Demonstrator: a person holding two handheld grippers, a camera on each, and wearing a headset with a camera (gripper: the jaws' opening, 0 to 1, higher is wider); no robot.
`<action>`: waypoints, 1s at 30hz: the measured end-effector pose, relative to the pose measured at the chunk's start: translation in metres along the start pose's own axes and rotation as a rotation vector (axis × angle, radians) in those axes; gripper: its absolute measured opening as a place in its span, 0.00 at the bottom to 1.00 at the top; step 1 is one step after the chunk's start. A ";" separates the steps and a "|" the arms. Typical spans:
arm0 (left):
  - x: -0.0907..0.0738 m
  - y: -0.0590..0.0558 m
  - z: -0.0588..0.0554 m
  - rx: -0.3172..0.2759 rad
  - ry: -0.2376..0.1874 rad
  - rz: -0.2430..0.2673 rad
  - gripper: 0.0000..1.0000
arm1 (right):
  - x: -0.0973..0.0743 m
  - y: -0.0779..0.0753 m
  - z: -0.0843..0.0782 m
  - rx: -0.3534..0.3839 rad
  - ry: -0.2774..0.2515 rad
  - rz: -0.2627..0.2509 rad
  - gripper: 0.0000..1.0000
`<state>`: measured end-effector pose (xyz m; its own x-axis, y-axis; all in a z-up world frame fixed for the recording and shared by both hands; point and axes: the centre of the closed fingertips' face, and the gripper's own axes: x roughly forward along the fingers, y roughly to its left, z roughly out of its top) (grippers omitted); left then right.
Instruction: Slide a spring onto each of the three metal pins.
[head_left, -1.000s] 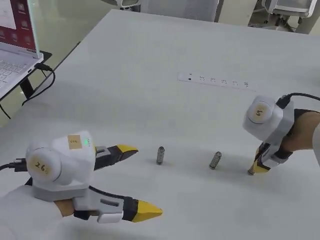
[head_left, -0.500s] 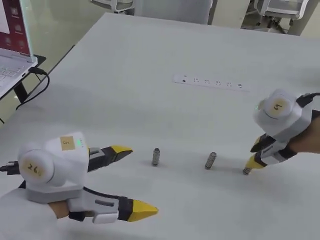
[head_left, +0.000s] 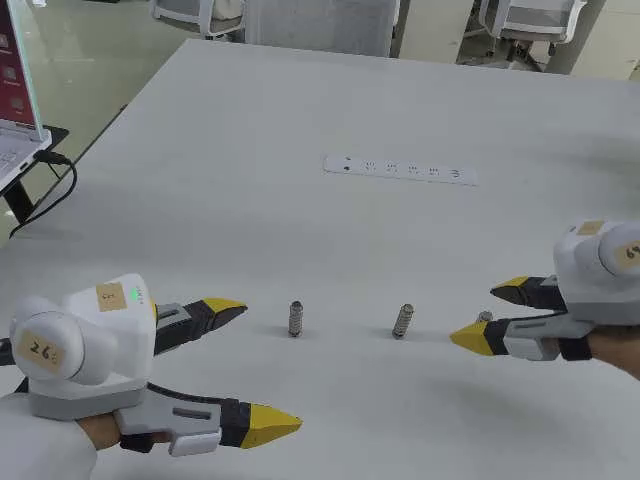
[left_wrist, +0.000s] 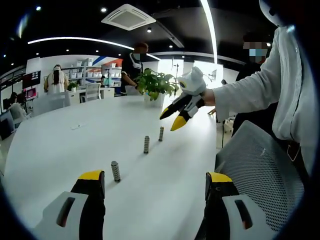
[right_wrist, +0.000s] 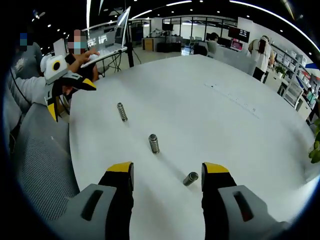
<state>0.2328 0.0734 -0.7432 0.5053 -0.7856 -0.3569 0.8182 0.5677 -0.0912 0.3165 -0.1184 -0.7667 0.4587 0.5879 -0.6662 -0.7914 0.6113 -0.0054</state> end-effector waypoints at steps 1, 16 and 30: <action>0.000 0.000 0.000 0.000 0.000 0.000 0.80 | -0.003 0.004 -0.004 0.008 -0.013 -0.011 0.57; -0.011 -0.002 0.000 -0.012 -0.010 0.027 0.82 | -0.043 0.039 -0.030 0.115 -0.140 -0.080 0.83; -0.028 0.000 -0.006 -0.039 -0.017 0.079 0.84 | -0.062 0.060 -0.040 0.160 -0.188 -0.101 0.90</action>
<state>0.2169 0.0974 -0.7387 0.5725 -0.7420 -0.3489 0.7646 0.6368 -0.0997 0.2245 -0.1399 -0.7554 0.6106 0.5989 -0.5181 -0.6711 0.7387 0.0631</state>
